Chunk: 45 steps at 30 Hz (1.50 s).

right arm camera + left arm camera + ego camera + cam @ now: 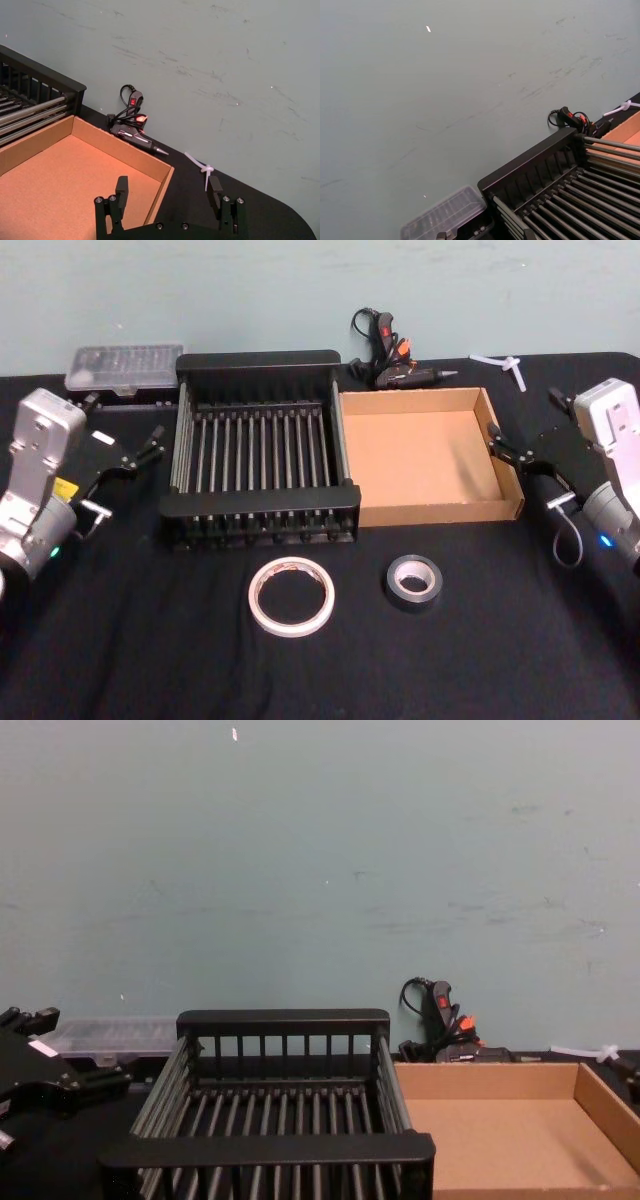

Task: Pick up the white tape and place it into the black box , Pick up the silver tape and place it into the brown box.

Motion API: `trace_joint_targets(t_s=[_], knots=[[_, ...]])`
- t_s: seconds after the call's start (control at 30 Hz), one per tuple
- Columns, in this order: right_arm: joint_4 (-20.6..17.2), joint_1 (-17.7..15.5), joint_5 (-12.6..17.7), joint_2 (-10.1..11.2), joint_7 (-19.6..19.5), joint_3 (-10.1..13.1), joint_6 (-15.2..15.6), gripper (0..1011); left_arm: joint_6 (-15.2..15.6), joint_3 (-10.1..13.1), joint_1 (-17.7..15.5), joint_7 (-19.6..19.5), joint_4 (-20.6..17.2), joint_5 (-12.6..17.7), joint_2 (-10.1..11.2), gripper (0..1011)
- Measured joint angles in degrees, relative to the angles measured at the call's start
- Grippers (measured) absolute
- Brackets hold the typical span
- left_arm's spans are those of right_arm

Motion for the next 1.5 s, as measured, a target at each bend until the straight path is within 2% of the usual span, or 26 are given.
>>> trace_joint_targets(t_s=[1.5], knots=[[0.0,0.0,0.0,0.0,0.1,0.1,0.0,1002,0.0,0.0,0.0,0.0,0.0,0.0,0.0,1001]])
